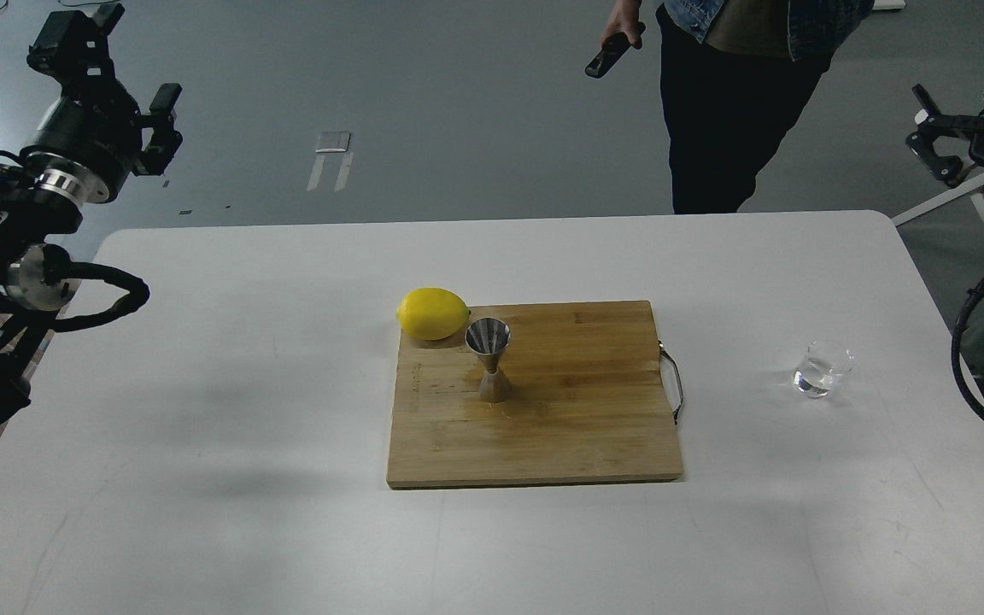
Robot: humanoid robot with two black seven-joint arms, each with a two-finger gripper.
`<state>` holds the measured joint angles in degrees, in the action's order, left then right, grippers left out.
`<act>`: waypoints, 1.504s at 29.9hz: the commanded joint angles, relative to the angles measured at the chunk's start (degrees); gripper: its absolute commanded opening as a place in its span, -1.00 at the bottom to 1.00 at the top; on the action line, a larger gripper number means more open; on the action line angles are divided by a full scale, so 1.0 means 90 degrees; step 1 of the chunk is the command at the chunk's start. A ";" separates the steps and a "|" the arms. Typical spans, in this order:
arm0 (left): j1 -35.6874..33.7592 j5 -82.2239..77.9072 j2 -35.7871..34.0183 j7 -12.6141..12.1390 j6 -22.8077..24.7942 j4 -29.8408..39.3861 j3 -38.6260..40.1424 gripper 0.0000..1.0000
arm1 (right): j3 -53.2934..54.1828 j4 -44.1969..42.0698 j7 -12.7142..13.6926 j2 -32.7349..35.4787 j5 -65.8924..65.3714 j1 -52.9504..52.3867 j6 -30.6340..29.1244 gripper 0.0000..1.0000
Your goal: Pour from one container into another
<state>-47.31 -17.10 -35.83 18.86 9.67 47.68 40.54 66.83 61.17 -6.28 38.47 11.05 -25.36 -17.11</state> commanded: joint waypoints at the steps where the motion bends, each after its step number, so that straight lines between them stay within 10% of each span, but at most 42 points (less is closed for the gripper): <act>1: -0.0065 -0.0004 0.0045 -0.0016 -0.0010 0.0005 -0.0003 0.95 | 0.0395 0.0360 0.0004 0.0129 0.0051 0.0570 0.0006 1.00; 33: -0.0124 -0.0004 0.0241 -0.0016 0.0000 0.0054 0.0017 0.95 | 0.2554 0.1894 0.0063 -0.0368 0.0500 0.4233 0.0104 1.00; 45: -0.0114 -0.0004 0.0241 -0.0016 0.0000 0.0084 0.0017 0.95 | 0.2681 0.2178 0.1059 -0.1179 0.1194 0.4800 0.0074 1.00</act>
<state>-48.43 -17.14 -33.66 18.72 9.67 48.40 40.68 90.91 80.68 2.60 29.14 21.42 17.16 -16.44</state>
